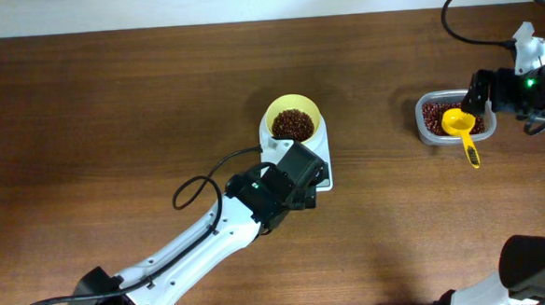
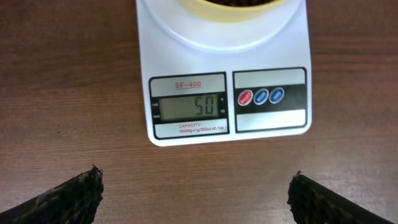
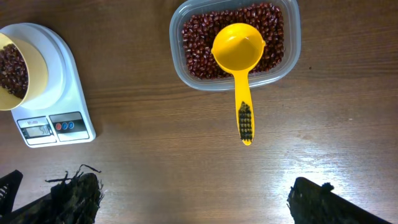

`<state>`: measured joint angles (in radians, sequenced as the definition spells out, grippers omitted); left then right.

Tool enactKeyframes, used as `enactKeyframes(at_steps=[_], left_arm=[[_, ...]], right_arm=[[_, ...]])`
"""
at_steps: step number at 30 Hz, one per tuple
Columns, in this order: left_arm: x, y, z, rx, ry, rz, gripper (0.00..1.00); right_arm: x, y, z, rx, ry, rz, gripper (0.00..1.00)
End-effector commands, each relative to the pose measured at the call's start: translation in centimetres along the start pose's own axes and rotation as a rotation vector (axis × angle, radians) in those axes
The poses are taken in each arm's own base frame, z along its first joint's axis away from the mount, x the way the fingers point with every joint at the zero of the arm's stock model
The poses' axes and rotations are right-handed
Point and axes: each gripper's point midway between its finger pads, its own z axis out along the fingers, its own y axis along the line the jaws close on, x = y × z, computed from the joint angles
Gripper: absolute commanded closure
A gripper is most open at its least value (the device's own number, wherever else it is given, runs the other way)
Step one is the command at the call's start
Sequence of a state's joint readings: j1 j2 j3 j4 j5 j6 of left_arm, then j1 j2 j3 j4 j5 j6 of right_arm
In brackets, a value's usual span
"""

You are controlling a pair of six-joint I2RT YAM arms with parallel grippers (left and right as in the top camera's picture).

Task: Scoop item into bowl and weigh 50g on scale
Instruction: 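Move the left gripper in front of the scale display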

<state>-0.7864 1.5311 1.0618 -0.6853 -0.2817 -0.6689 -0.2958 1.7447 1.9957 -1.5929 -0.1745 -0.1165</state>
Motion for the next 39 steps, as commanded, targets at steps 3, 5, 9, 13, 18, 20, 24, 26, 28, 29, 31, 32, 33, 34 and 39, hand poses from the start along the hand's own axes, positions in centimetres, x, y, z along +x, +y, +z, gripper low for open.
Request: enactKeyframes(at_steps=[3,5,9,13,18,20,24,26,28,29,31,32,33,34,39], left_arm=[[-0.3,0.5,0.3,-0.039,-0.026,-0.052,0.01],[-0.3,0.5,0.3,-0.039,-0.026,-0.053,0.01],[-0.3,0.5,0.3,-0.039,-0.026,-0.06,0.01],[-0.3,0.5,0.3,-0.039,-0.026,-0.06,0.01],[-0.3,0.5,0.3,-0.039,-0.026,-0.06,0.01],[-0.3,0.5,0.3,-0.039,-0.026,-0.06,0.01],[-0.3,0.5,0.3,-0.039,-0.026,-0.06,0.01],[-0.3,0.5,0.3,-0.039,-0.026,-0.06,0.01],[-0.4,0.5,0.3,-0.039,-0.027,-0.06,0.01],[-0.3,0.5,0.3,-0.039,-0.026,-0.06,0.01],[-0.4,0.5,0.3,-0.039,-0.027,-0.06,0.01],[-0.4,0.6,0.3,-0.041,-0.028,-0.06,0.01],[-0.4,0.6,0.3,-0.045,-0.031,-0.059,0.01],[-0.5,0.6,0.2,-0.044,-0.032,-0.046,0.01],[-1.5,-0.1,-0.8,0.009,-0.071,0.081,0.01]], right_arm=[[-0.4,-0.1,-0.7,0.013,-0.029,-0.015,0.01],[-0.4,-0.1,-0.7,0.013,-0.029,-0.015,0.01],[-0.4,-0.1,-0.7,0.013,-0.029,-0.015,0.01],[-0.4,-0.1,-0.7,0.013,-0.029,-0.015,0.01],[-0.4,-0.1,-0.7,0.013,-0.029,-0.015,0.01],[-0.4,-0.1,-0.7,0.013,-0.029,-0.015,0.01],[-0.4,-0.1,-0.7,0.013,-0.029,-0.015,0.01],[-0.4,-0.1,-0.7,0.013,-0.029,-0.015,0.01],[-0.4,-0.1,-0.7,0.013,-0.029,-0.015,0.01],[-0.4,-0.1,-0.7,0.013,-0.029,-0.015,0.01],[-0.4,-0.1,-0.7,0.013,-0.029,-0.015,0.01],[-0.4,-0.1,-0.7,0.013,-0.029,-0.015,0.01],[-0.4,-0.1,-0.7,0.013,-0.029,-0.015,0.01],[-0.4,-0.1,-0.7,0.013,-0.029,-0.015,0.01],[-0.4,-0.1,-0.7,0.013,-0.029,-0.015,0.01]])
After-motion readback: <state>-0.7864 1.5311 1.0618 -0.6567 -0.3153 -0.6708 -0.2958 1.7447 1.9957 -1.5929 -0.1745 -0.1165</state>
